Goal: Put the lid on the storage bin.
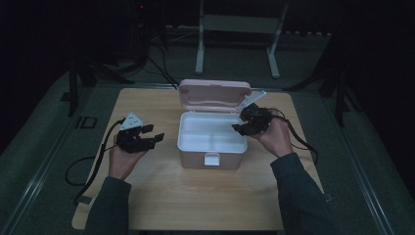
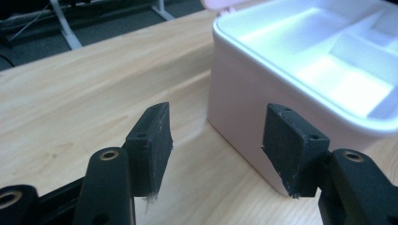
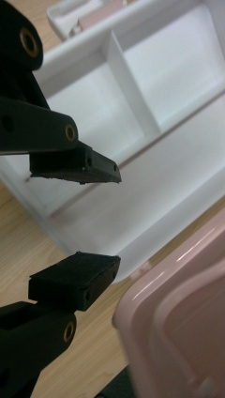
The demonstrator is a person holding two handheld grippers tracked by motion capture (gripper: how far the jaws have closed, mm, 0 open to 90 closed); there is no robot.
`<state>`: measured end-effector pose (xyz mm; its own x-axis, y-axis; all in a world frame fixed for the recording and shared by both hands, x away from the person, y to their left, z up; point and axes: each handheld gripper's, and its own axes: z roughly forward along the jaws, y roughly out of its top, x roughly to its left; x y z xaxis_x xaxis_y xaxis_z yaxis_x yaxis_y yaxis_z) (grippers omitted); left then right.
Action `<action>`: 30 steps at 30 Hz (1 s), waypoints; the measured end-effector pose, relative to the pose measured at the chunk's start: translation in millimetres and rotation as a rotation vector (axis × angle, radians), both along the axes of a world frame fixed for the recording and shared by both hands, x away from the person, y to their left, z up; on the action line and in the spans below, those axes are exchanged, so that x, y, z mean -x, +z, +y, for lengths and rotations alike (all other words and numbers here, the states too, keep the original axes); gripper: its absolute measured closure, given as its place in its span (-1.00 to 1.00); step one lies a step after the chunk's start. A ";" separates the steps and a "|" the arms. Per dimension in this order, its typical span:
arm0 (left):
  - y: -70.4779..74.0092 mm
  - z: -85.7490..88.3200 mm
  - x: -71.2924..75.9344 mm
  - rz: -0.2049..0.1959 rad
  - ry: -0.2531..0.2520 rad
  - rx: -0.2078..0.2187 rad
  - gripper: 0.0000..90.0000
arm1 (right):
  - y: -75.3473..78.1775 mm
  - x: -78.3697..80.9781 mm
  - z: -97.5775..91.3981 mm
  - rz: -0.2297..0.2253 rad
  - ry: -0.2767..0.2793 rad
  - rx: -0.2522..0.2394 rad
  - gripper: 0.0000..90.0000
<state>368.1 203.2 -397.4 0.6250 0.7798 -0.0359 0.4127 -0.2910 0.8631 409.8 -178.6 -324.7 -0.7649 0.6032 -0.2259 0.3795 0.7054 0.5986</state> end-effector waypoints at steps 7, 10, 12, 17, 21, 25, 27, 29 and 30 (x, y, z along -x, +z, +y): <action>11.4 -3.7 -13.6 -0.011 -0.004 -0.001 -0.06 | -8.3 -7.0 -15.5 -0.002 -0.033 -0.040 0.19; 16.1 -6.9 -25.2 -0.018 -0.003 0.014 -0.03 | -10.9 -13.5 -28.1 0.016 -0.058 -0.113 0.19; 18.3 -7.6 -31.3 -0.012 -0.007 0.024 -0.02 | -10.9 -16.9 -34.8 0.020 -0.065 -0.156 0.20; 25.4 -7.3 -45.9 0.008 -0.005 0.046 0.04 | -11.1 -26.7 -51.4 0.025 -0.122 -0.205 0.25; 32.1 -8.0 -53.5 0.012 -0.003 0.058 0.11 | -10.3 -33.0 -59.1 0.020 -0.141 -0.233 0.26; 43.8 -14.2 -66.4 0.017 -0.006 0.056 0.14 | -7.8 -44.4 -64.6 0.002 -0.191 -0.252 0.24; 46.1 -15.8 -69.2 0.017 -0.004 0.057 0.15 | -5.9 -48.5 -67.7 -0.004 -0.218 -0.276 0.27; 50.1 -18.6 -74.8 0.020 -0.004 0.064 0.16 | -3.7 -52.3 -70.3 -0.015 -0.225 -0.300 0.33; 51.4 -19.9 -77.6 0.023 -0.003 0.068 0.18 | -2.4 -54.1 -71.3 -0.020 -0.227 -0.314 0.34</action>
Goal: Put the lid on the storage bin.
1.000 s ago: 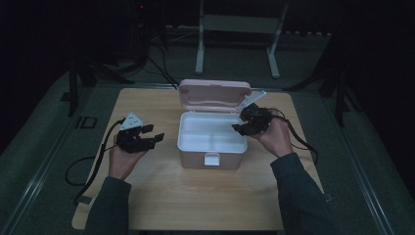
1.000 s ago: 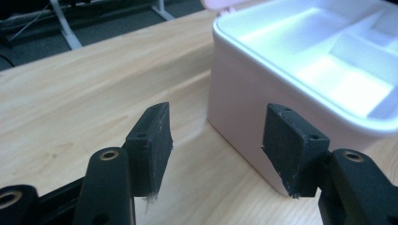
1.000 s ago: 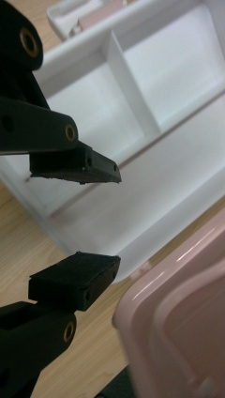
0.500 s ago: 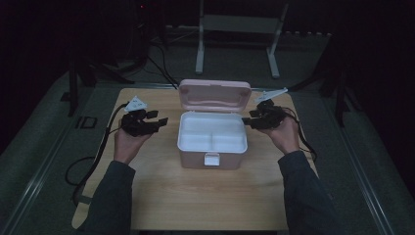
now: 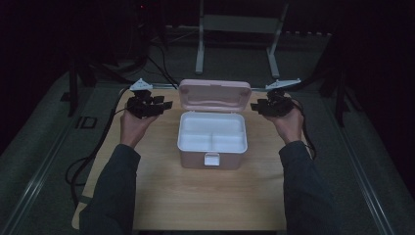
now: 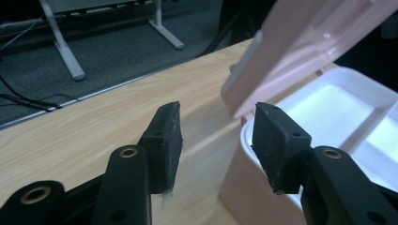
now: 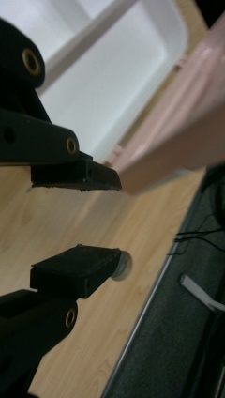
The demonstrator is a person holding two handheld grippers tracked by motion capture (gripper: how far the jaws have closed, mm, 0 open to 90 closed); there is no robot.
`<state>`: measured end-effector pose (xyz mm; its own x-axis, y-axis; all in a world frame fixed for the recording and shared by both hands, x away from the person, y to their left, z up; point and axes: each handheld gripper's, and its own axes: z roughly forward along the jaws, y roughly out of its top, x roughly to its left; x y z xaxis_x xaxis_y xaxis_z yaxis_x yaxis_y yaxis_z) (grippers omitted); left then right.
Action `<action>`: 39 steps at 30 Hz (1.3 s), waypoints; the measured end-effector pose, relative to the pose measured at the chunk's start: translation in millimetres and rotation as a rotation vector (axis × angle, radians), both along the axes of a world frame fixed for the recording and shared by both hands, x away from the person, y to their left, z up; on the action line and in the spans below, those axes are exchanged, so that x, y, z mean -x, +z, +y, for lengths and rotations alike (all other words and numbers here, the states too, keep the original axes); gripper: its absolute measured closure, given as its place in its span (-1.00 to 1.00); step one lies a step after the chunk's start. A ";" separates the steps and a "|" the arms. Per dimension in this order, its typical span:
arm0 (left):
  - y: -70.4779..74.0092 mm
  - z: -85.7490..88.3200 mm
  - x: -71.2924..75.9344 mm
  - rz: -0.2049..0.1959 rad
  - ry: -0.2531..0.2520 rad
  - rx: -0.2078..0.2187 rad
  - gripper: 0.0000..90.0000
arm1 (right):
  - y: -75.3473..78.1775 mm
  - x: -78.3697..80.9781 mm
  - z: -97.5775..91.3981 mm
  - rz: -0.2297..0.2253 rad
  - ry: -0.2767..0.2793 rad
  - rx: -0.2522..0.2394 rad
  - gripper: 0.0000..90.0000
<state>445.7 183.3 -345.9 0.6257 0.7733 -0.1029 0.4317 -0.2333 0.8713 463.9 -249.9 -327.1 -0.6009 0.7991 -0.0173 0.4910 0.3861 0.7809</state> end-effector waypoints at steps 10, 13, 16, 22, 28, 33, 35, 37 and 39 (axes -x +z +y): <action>6.2 -9.2 -21.3 0.024 0.027 0.069 0.22 | 6.3 -15.5 -0.7 -0.011 -0.011 -0.077 0.34; 4.4 -9.8 -24.4 0.033 0.039 0.079 0.21 | 5.6 -19.3 -1.0 -0.015 -0.013 -0.127 0.32; 4.6 -11.5 -26.0 0.036 0.041 0.075 0.21 | 5.7 -22.4 1.2 -0.017 -0.020 -0.145 0.31; 12.1 -20.0 -34.1 0.039 0.040 0.070 0.20 | 6.4 -26.5 6.3 -0.015 -0.013 -0.153 0.28; 13.9 -28.8 -38.5 0.047 0.047 0.053 0.21 | 6.7 -27.4 5.2 -0.019 -0.019 -0.166 0.27; 13.3 -28.1 -38.1 0.052 0.041 0.060 0.20 | 4.7 -26.3 3.9 -0.016 -0.012 -0.182 0.27; 13.6 -27.7 -37.7 0.057 0.037 0.061 0.20 | 4.6 -26.0 3.3 -0.010 -0.006 -0.188 0.29; 13.9 -27.5 -37.0 0.058 0.033 0.056 0.19 | 4.3 -25.6 2.5 -0.002 0.006 -0.199 0.31; 14.0 -27.6 -36.0 0.059 0.034 0.054 0.19 | 3.7 -24.8 2.1 -0.004 0.013 -0.202 0.33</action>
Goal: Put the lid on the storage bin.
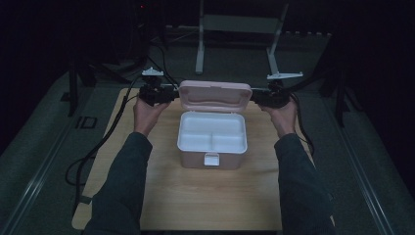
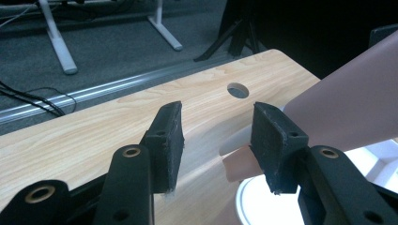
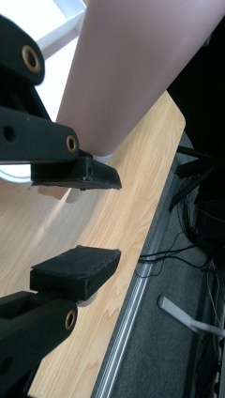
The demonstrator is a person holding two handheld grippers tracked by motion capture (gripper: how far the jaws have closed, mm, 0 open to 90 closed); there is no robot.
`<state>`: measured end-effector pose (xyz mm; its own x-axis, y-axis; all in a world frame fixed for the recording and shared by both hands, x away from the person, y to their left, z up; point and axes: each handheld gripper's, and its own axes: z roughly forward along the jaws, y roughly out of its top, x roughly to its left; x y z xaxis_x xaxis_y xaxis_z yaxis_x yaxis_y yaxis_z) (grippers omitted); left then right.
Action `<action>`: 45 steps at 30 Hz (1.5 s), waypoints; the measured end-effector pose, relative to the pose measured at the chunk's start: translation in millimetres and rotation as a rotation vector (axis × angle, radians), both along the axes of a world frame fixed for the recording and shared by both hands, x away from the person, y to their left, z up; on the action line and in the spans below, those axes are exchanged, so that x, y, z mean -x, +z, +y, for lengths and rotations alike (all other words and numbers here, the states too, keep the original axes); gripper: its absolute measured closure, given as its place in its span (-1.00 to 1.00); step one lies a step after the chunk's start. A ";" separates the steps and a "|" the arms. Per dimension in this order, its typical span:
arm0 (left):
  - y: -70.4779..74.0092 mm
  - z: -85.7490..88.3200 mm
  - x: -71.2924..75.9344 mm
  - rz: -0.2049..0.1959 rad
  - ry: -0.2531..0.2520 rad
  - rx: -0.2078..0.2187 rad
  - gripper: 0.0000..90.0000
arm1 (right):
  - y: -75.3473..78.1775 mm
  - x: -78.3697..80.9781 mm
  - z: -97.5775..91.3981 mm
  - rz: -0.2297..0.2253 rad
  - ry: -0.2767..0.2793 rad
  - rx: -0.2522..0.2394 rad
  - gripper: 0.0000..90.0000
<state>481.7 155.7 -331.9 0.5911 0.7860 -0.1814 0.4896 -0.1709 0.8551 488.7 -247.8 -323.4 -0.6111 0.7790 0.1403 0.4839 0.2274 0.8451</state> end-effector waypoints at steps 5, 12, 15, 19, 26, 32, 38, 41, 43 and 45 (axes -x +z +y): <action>0.2 0.0 1.3 0.001 -0.004 -0.007 0.19 | -1.2 1.2 -1.1 0.005 0.012 -0.005 0.33; -1.1 -0.4 3.4 0.003 -0.006 -0.011 0.20 | -2.6 2.2 -2.4 0.007 0.027 -0.008 0.33; -2.3 -0.5 3.4 0.005 -0.008 -0.014 0.20 | -4.5 2.4 -2.3 0.011 0.031 -0.003 0.33; -6.3 0.2 4.3 0.012 -0.010 -0.007 0.20 | -8.0 2.6 -3.5 0.021 0.041 -0.005 0.33; -18.8 1.5 5.6 0.038 -0.022 -0.004 0.20 | -13.0 5.1 -5.5 0.028 0.075 -0.001 0.32; -18.5 0.0 8.2 0.037 -0.033 -0.021 0.20 | -18.4 7.3 -6.3 0.036 0.094 0.004 0.32; -21.1 -3.6 10.3 0.038 -0.068 -0.019 0.12 | -23.5 9.9 -5.5 0.045 0.126 0.025 0.26; -21.9 -7.4 11.6 0.022 -0.068 -0.025 0.12 | -26.7 10.5 -2.7 0.048 0.143 0.035 0.22; -22.0 -7.6 11.8 0.020 -0.069 -0.024 0.12 | -28.0 10.5 -1.4 0.050 0.148 0.035 0.21; -21.4 -7.1 12.9 0.016 -0.066 -0.030 0.11 | -28.5 10.8 -0.8 0.048 0.144 0.041 0.20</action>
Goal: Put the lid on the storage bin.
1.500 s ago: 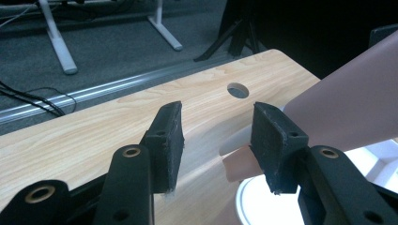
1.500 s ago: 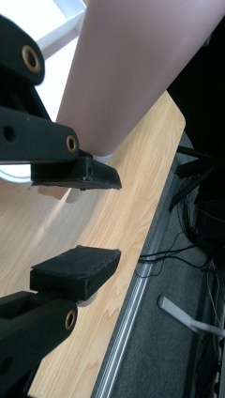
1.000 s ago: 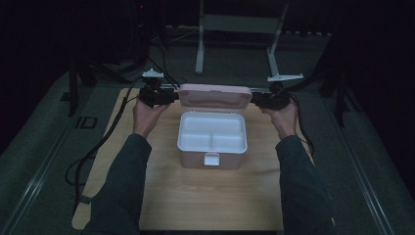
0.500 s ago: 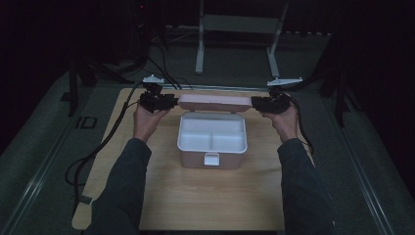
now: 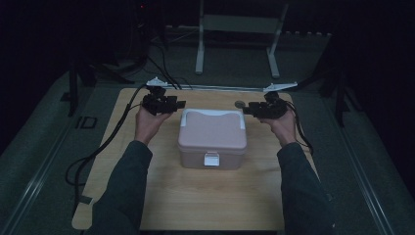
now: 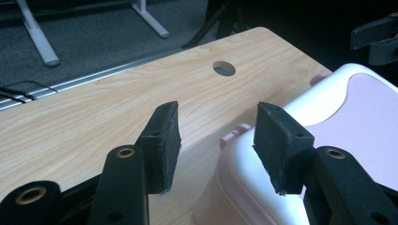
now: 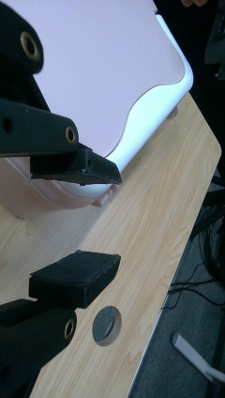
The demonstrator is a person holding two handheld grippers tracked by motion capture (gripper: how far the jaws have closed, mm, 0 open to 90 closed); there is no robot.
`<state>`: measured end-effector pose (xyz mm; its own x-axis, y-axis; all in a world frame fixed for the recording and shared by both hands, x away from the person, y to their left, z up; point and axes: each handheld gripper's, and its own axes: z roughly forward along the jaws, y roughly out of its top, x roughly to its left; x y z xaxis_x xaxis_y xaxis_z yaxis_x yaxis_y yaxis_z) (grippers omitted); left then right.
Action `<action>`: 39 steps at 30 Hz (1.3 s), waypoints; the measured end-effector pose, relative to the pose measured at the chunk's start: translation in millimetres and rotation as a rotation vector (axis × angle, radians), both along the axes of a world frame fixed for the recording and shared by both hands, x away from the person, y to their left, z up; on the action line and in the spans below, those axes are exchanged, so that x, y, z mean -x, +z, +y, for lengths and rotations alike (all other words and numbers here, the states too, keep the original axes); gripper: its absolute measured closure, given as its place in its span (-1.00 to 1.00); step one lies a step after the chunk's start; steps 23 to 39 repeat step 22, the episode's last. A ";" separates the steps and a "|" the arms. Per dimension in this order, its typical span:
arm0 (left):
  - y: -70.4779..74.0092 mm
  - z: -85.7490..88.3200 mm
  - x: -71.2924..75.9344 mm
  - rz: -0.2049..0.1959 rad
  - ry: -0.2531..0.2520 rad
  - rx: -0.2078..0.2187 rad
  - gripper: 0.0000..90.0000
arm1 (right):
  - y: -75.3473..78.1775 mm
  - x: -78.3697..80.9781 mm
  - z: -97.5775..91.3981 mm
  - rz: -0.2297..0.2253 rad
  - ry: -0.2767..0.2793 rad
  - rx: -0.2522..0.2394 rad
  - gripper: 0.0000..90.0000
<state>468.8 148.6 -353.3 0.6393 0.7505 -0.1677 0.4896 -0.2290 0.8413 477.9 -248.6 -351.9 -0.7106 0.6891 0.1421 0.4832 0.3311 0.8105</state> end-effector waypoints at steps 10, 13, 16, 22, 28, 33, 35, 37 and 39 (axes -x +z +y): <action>6.7 7.0 8.8 -0.033 -0.002 -0.015 0.08 | 3.2 10.2 -6.9 -0.017 -0.005 0.032 0.15; 8.0 8.0 11.6 -0.040 -0.003 -0.020 0.07 | 2.7 13.6 -8.7 -0.022 0.000 0.043 0.14; 9.7 9.5 15.8 -0.049 -0.007 -0.027 0.07 | 1.2 19.6 -12.0 -0.025 0.004 0.061 0.14; 8.2 14.1 23.3 -0.062 -0.009 -0.007 0.07 | -4.2 29.4 -18.9 -0.029 0.008 0.089 0.14; 8.2 14.1 23.3 -0.062 -0.009 -0.007 0.07 | -4.2 29.4 -18.9 -0.029 0.008 0.089 0.14; 8.2 14.1 23.3 -0.062 -0.009 -0.007 0.07 | -4.2 29.4 -18.9 -0.029 0.008 0.089 0.14; 8.2 14.1 23.3 -0.062 -0.009 -0.007 0.07 | -4.2 29.4 -18.9 -0.029 0.008 0.089 0.14; 8.2 14.1 23.3 -0.062 -0.009 -0.007 0.07 | -4.2 29.4 -18.9 -0.029 0.008 0.089 0.14; 8.2 14.1 23.3 -0.062 -0.009 -0.007 0.07 | -4.2 29.4 -18.9 -0.029 0.008 0.089 0.14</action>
